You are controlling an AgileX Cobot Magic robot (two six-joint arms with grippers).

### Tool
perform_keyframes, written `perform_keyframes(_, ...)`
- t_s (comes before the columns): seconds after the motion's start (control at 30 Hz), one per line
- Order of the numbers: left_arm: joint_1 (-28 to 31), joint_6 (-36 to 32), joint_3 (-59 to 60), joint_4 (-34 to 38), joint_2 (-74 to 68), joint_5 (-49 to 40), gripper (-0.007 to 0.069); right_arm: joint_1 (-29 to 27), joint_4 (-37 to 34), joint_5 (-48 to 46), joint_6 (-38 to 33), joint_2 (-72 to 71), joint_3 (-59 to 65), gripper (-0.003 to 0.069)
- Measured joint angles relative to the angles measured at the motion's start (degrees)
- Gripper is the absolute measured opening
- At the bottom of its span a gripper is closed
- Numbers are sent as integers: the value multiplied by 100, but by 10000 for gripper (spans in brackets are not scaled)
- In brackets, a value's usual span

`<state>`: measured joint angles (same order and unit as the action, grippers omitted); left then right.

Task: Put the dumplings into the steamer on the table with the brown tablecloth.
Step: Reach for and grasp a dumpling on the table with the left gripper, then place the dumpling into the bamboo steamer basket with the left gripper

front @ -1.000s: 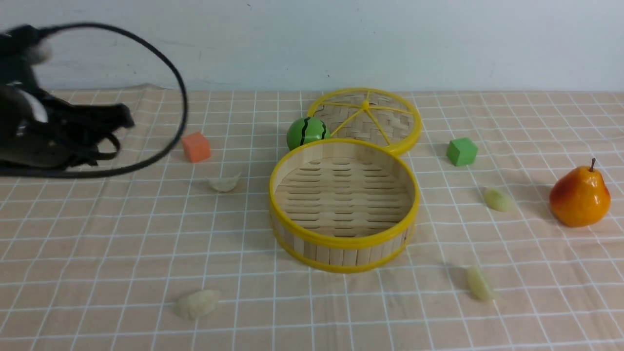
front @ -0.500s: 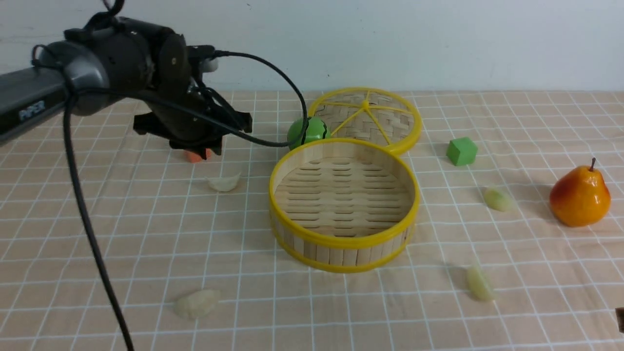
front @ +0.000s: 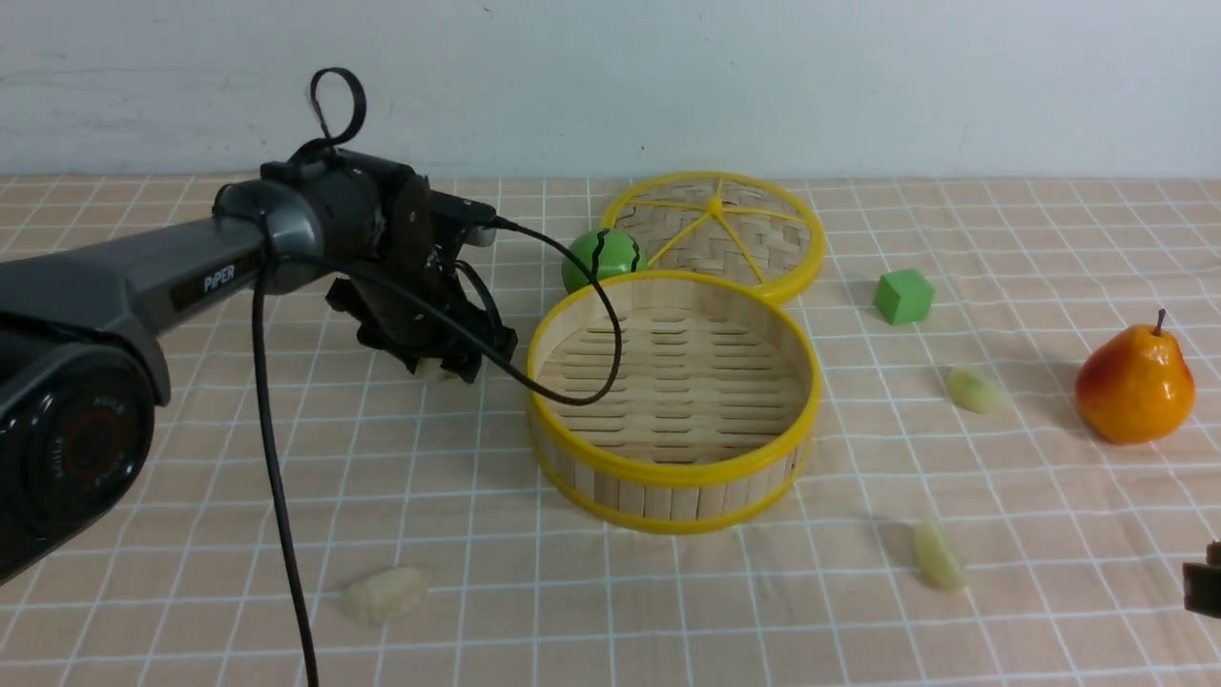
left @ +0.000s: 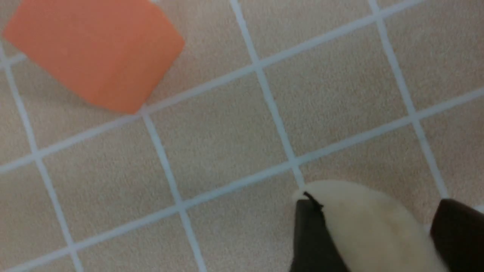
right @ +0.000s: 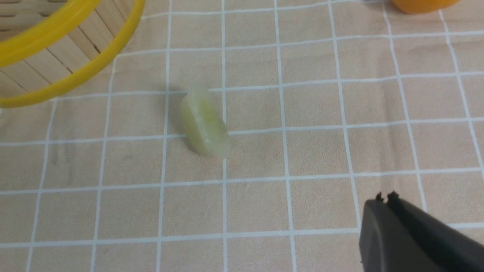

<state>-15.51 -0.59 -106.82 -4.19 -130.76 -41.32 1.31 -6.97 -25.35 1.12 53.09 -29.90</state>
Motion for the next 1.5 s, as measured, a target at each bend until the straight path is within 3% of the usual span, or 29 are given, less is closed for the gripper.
perform_keyframes(0.1, 0, 1, -22, 0, 0, 59, 281, 0, -78, 17, -2, 0, 0, 7)
perform_keyframes(0.47, 0, 351, -39, 332, 615, -702, 280, 0, -169, 24, -2, 0, 0, 16)
perform_keyframes(0.77, -402, -69, -86, 1918, 1526, -515, 280, 0, -175, 67, -2, 0, 0, 25)
perform_keyframes(0.93, -813, -169, -86, 1851, 932, 191, 280, 0, -256, 98, -2, 0, 0, 30)
perform_keyframes(1.1, -1088, -232, -40, 1260, 265, 681, 282, 0, -258, 105, -2, 4, 0, 32)
perform_keyframes(1.2, -1166, -218, -39, 1071, 292, 692, 346, 0, -271, 105, -2, 11, 0, 32)
perform_keyframes(1.3, -1213, -58, -116, 991, 774, 10, 500, 0, -277, 82, -2, 11, 0, 32)
perform_keyframes(1.33, -1211, -53, -125, 981, 774, -58, 500, 0, -277, 81, -2, 11, 0, 32)
perform_keyframes(1.4, -1215, 99, -245, 763, 1475, -1000, 564, 0, -297, 20, -2, 11, 0, 32)
perform_keyframes(1.5, -1189, 317, -295, 341, 2208, -2137, 571, 0, -477, -3, -2, 11, 0, 32)
